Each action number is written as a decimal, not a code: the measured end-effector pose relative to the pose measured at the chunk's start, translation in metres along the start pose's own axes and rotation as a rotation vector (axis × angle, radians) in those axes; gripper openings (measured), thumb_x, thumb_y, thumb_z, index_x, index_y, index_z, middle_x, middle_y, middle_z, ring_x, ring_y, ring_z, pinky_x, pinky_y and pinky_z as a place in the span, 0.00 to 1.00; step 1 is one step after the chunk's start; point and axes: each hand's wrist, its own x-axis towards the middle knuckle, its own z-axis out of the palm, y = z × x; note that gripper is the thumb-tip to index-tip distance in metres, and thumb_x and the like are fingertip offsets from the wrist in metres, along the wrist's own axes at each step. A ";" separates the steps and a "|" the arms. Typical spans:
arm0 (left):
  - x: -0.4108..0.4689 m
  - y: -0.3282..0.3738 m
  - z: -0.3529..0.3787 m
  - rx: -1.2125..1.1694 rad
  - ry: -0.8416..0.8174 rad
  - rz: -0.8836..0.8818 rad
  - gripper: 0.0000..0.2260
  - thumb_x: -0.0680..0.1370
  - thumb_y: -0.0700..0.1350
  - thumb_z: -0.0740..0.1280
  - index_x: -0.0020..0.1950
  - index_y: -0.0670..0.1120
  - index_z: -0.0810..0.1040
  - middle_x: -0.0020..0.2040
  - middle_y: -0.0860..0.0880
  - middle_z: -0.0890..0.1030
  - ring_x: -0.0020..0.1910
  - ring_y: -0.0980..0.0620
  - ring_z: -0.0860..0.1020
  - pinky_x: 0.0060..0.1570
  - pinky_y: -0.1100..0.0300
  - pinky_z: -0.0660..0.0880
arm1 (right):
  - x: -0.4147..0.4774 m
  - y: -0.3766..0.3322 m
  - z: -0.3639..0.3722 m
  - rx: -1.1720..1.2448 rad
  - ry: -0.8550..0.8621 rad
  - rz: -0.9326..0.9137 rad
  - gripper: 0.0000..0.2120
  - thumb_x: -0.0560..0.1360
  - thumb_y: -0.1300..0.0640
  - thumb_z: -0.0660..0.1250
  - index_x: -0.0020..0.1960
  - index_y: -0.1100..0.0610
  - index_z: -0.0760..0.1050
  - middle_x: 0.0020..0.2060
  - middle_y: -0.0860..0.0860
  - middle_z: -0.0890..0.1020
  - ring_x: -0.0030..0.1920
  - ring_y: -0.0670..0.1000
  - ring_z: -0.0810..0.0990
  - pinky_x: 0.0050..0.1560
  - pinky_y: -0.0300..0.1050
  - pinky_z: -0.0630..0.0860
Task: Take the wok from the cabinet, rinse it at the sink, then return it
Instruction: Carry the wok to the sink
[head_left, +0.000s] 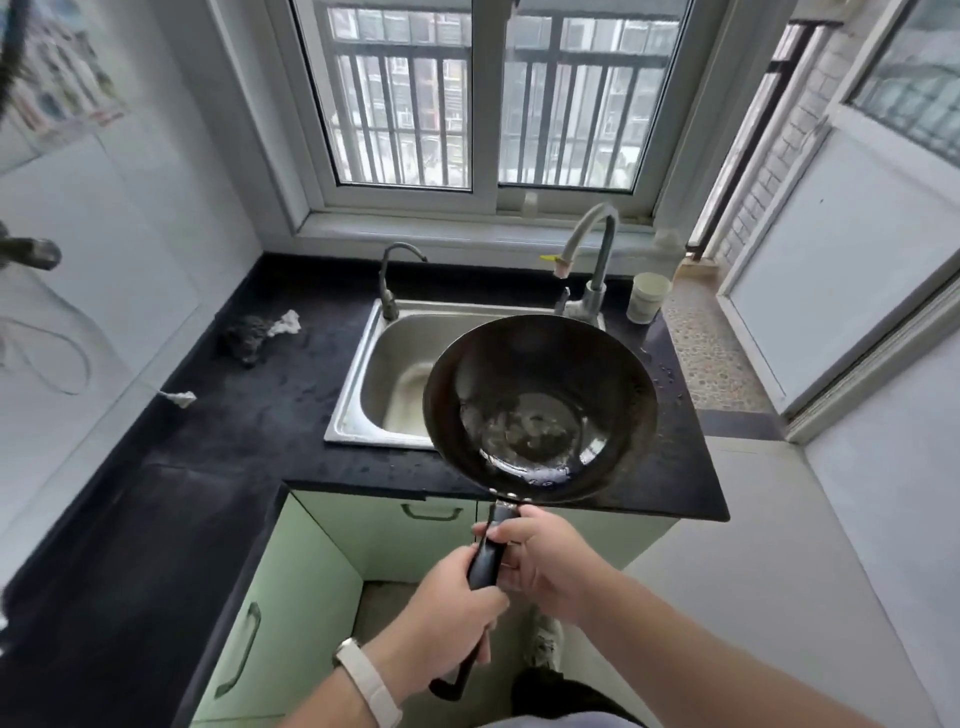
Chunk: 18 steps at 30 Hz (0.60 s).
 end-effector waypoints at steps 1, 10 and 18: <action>0.007 0.001 -0.002 -0.005 0.016 -0.009 0.09 0.74 0.34 0.62 0.53 0.41 0.74 0.32 0.46 0.75 0.21 0.49 0.72 0.24 0.61 0.69 | 0.009 -0.004 0.000 -0.002 -0.010 0.012 0.17 0.75 0.75 0.61 0.62 0.64 0.66 0.48 0.59 0.83 0.39 0.58 0.84 0.40 0.52 0.81; 0.078 0.032 -0.007 -0.056 0.163 -0.145 0.07 0.74 0.34 0.62 0.50 0.42 0.74 0.29 0.48 0.75 0.20 0.49 0.72 0.23 0.60 0.69 | 0.089 -0.056 -0.014 -0.032 -0.122 0.151 0.11 0.74 0.75 0.61 0.52 0.63 0.72 0.47 0.61 0.84 0.45 0.60 0.83 0.59 0.62 0.77; 0.127 0.041 -0.007 -0.043 0.239 -0.254 0.06 0.74 0.36 0.63 0.50 0.38 0.71 0.29 0.48 0.74 0.19 0.51 0.71 0.23 0.60 0.69 | 0.136 -0.089 -0.030 -0.154 -0.221 0.243 0.10 0.77 0.73 0.63 0.55 0.63 0.72 0.46 0.59 0.85 0.48 0.60 0.84 0.56 0.60 0.81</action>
